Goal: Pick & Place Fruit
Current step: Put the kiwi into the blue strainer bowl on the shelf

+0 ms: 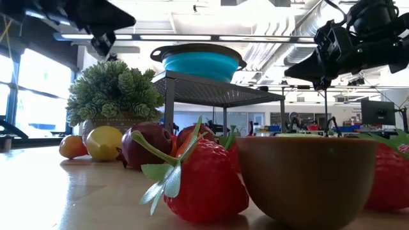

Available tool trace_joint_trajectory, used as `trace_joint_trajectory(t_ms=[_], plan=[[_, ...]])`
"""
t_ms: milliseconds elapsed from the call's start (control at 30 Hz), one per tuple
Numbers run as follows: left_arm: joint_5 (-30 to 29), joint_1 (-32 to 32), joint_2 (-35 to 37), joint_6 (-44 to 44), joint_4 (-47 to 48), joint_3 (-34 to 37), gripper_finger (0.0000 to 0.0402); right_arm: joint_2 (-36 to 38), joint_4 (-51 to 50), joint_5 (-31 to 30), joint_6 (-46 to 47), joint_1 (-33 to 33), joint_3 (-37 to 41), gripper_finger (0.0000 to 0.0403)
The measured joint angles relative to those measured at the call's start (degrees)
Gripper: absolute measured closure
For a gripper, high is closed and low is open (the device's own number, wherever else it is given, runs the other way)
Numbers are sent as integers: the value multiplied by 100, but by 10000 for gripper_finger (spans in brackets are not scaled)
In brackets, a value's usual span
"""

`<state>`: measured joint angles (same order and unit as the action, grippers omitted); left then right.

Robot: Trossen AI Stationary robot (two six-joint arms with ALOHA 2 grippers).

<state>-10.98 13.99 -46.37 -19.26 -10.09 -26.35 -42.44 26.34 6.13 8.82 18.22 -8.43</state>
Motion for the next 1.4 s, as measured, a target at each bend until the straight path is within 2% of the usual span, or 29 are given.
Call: trace_joint_trajectory(t_ms=[200,433,567,767,1067,1200,1400], plan=[[-182,609,-909,-56,1336,-1269,402,-6,-53,143,15,0,0,400],[-293,1006,-1338,-810,3856,-2752,402,-6,-49,161,15,0,0,400],[-357,1179,-1350,-1423,5073,-3097,402,-7,-50,159,53,0,0,400],[-374,1482,-1362,-2290,6724,-3117,402,-11,-53,153,61,0,0,400],[-381,2250,-1408,-2678,6888,-2978,402,-11,-76,129,260,-2,-2,401],[-776,2855,-1406,-3040,6964,-2900,402,-11,-91,131,358,-2,-2,401],[-1478,4009,-1406,-4046,7001,-2683,402,-11,-91,129,366,-1,-2,401]])
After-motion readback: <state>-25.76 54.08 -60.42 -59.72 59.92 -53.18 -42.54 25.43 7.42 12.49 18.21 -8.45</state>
